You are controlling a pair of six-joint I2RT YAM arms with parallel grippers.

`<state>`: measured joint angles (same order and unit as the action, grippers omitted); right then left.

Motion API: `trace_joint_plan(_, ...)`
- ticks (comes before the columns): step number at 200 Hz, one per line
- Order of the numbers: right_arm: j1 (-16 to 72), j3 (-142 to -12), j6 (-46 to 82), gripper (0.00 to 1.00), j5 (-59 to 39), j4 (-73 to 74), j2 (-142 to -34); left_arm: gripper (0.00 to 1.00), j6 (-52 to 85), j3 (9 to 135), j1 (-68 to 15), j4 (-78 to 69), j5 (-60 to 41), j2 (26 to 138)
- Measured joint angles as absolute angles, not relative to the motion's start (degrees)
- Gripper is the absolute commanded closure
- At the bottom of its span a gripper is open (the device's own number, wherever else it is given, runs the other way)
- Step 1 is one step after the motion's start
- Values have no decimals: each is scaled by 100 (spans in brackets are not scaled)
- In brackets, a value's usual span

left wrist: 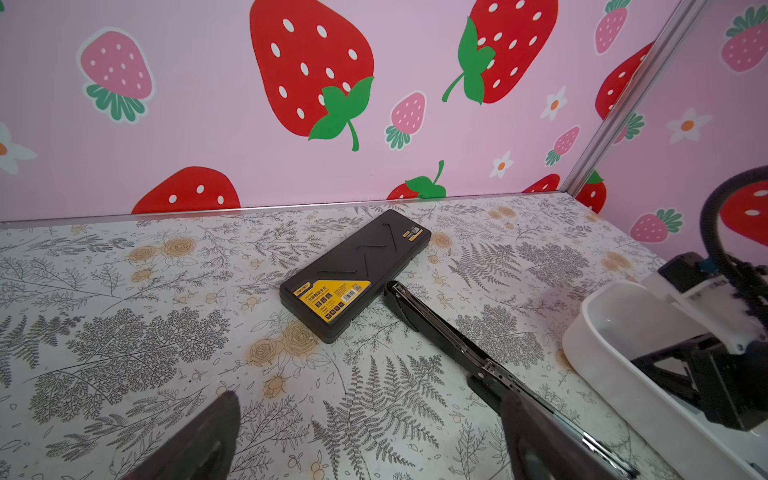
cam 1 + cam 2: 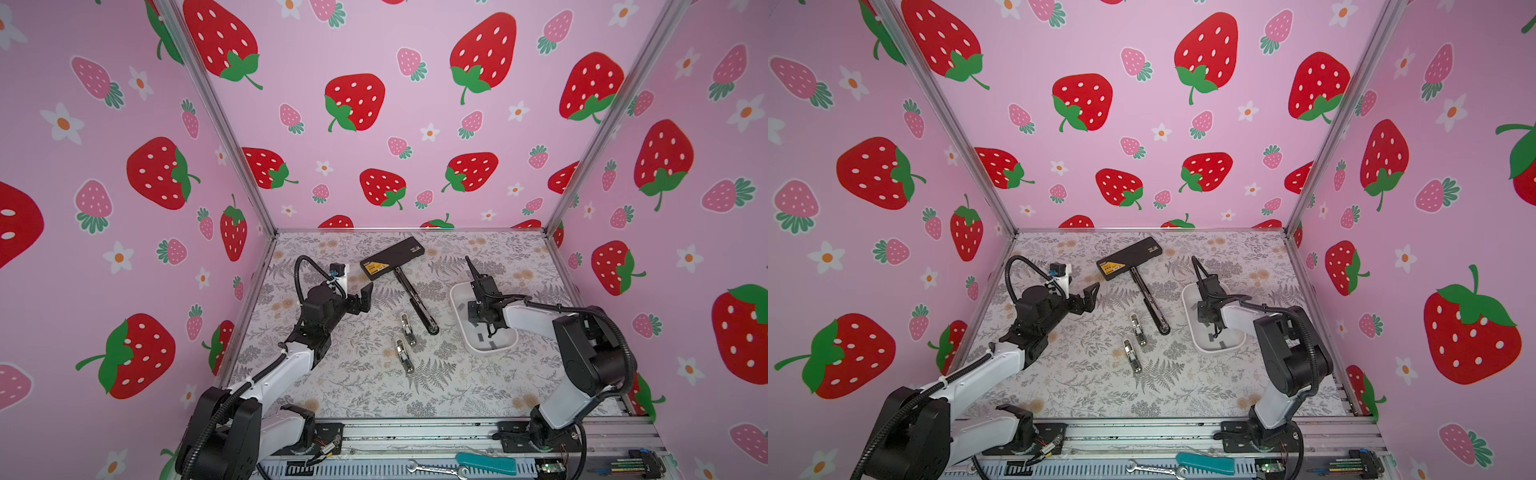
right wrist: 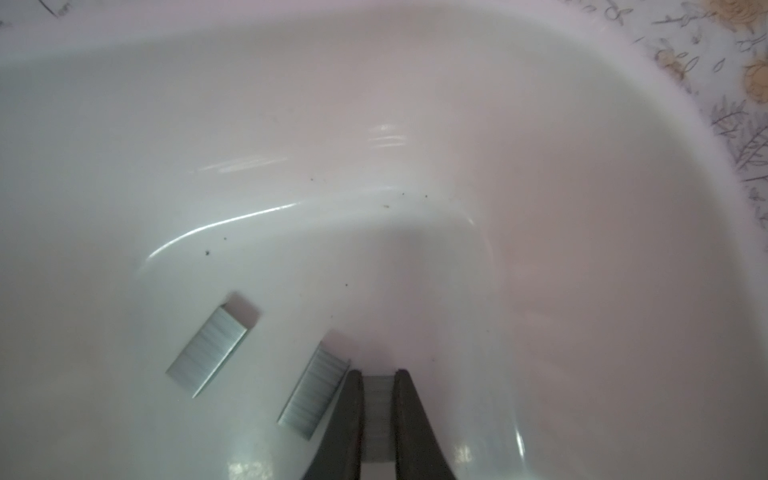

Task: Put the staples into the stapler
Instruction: 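Lower the right gripper into the tray and grasp a gray staple strip, then lift the staple strip out of the tray and carry it toward the stapler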

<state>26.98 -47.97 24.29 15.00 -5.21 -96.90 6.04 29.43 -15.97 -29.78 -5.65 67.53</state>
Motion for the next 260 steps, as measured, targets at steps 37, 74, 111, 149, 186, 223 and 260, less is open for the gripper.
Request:
trace_joint_plan(37, 2700, -4797, 2427, 88, 1540, -519, -9688, 1, 639, 2882, -1597, -2805, -633, 6556)
trace_joint_plan(74, 2685, -4724, 2412, 91, 1723, -596, -9550, 1, 735, 2886, -1597, -2427, -862, 6309)
trace_joint_plan(111, 2685, -4298, 2364, 91, 1844, -617, -8471, 1, 810, 3079, -1597, -1741, -1116, 6276)
trace_joint_plan(149, 2694, -3892, 2252, 91, 1739, -263, -7175, 1, 939, 3352, -1597, -1017, -1358, 5795)
trace_joint_plan(186, 2805, -3618, 2178, 94, 1409, 128, -6737, 1, 939, 3605, -1597, -161, -1396, 5181)
trace_joint_plan(223, 3164, -3496, 1946, 94, 1131, 517, -6748, 1, 858, 3122, -1597, -71, -1304, 4047)
trace_joint_plan(260, 3776, -3133, 1769, 93, 932, 1007, -6340, 1, 906, 2766, -1597, -43, -1422, 3603)
